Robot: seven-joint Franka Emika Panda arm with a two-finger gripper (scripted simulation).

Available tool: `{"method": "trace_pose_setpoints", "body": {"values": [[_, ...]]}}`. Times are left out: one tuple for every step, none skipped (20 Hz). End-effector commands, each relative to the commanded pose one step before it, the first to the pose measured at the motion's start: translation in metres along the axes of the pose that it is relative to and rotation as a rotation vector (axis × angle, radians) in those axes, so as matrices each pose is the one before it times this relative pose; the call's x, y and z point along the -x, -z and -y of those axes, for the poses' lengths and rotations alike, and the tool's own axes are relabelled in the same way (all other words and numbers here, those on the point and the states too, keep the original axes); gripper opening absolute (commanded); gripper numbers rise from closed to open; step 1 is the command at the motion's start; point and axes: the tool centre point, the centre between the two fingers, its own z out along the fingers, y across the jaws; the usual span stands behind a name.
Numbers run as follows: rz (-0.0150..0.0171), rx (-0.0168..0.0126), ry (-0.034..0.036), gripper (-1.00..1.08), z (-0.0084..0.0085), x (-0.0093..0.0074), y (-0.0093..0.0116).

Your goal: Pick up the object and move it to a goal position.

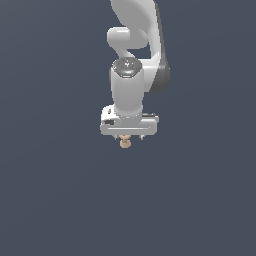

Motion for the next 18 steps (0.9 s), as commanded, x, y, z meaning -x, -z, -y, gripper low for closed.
{"method": "trace_pose_setpoints", "body": {"values": [[0.0,0.0,0.0,1.0,-0.00001,0.0,0.0],[-0.00072,0.00053,-0.00144,1.0,-0.00072,-0.00017,0.00029],[-0.00196,0.00143,-0.004,1.0,-0.00201,-0.00053,0.00076],[-0.00334,0.00243,-0.00671,1.0,-0.00342,-0.00088,0.00131],[-0.00479,0.00348,-0.0094,1.0,-0.00492,-0.00129,0.0019],[-0.00603,0.00438,-0.01136,1.0,-0.00619,-0.00167,0.00241],[-0.00553,0.00401,-0.00977,1.0,-0.00567,-0.00161,0.00224],[-0.00468,0.00338,-0.0075,1.0,-0.00477,-0.00144,0.00194],[-0.00373,0.00268,-0.00511,1.0,-0.00378,-0.00124,0.00159],[-0.00274,0.00194,-0.0027,1.0,-0.00274,-0.00099,0.00124],[-0.0014,0.00095,-0.00011,1.0,-0.00131,-0.00059,0.00071],[0.00006,-0.00009,0.00119,1.0,0.00005,-0.00009,0.00004],[0.00061,-0.00044,0.00062,1.0,0.00068,0.00025,-0.00027],[0.00081,-0.00052,-0.00072,1.0,0.00069,0.00038,-0.00046],[0.00061,-0.00032,-0.00229,1.0,0.00049,0.00046,-0.00045],[0.00051,-0.00019,-0.00381,1.0,0.0003,0.00054,-0.00049],[0.00046,-0.00009,-0.00528,1.0,0.00017,0.00063,-0.00055],[0.00043,-0.00001,-0.00672,1.0,0.00009,0.00074,-0.00063]]}}
